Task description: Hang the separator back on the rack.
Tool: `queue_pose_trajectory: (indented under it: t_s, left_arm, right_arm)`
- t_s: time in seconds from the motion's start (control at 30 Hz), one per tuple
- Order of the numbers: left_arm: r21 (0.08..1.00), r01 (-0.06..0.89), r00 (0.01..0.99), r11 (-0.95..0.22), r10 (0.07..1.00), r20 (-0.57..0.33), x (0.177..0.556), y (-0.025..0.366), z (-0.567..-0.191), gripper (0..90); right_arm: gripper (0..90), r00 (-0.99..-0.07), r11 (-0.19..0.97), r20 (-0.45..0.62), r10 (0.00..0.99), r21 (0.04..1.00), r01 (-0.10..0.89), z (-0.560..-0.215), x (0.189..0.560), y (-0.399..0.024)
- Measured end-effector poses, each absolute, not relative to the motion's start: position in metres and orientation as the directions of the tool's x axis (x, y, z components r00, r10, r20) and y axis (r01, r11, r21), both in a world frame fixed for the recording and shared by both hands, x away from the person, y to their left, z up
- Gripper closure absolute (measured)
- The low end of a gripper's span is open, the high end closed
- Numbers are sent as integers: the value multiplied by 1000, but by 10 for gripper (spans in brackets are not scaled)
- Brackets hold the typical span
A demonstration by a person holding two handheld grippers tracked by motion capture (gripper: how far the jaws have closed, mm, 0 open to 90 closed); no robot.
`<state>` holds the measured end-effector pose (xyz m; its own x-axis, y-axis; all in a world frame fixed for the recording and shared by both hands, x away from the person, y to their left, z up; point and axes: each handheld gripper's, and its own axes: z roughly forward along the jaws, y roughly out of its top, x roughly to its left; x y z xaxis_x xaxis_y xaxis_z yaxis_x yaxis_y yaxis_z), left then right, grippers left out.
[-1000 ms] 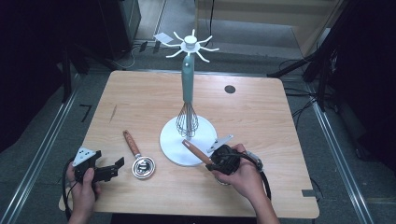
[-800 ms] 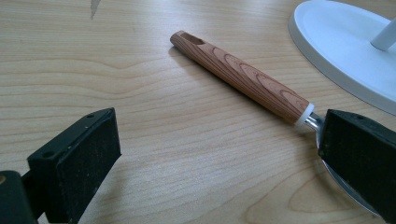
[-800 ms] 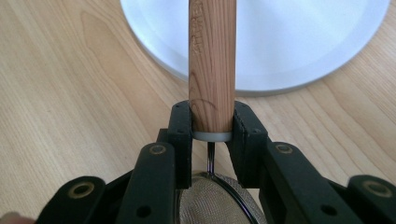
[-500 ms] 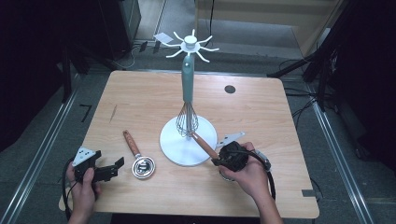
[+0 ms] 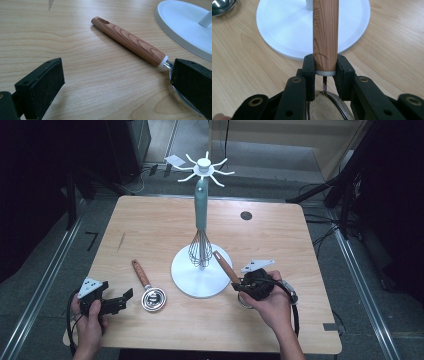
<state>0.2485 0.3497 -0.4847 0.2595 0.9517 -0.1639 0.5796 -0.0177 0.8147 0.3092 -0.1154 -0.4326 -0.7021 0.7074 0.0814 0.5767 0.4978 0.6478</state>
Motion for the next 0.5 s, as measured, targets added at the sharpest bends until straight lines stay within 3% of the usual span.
queue_pose_trajectory:
  t_s: [0.5]
  left_arm:
    - [814, 580, 262, -21, 951, -162, 249, 350, -485, 0]
  right_arm:
    - [741, -646, 362, 128, 753, 739, 568, -419, 306, -128]
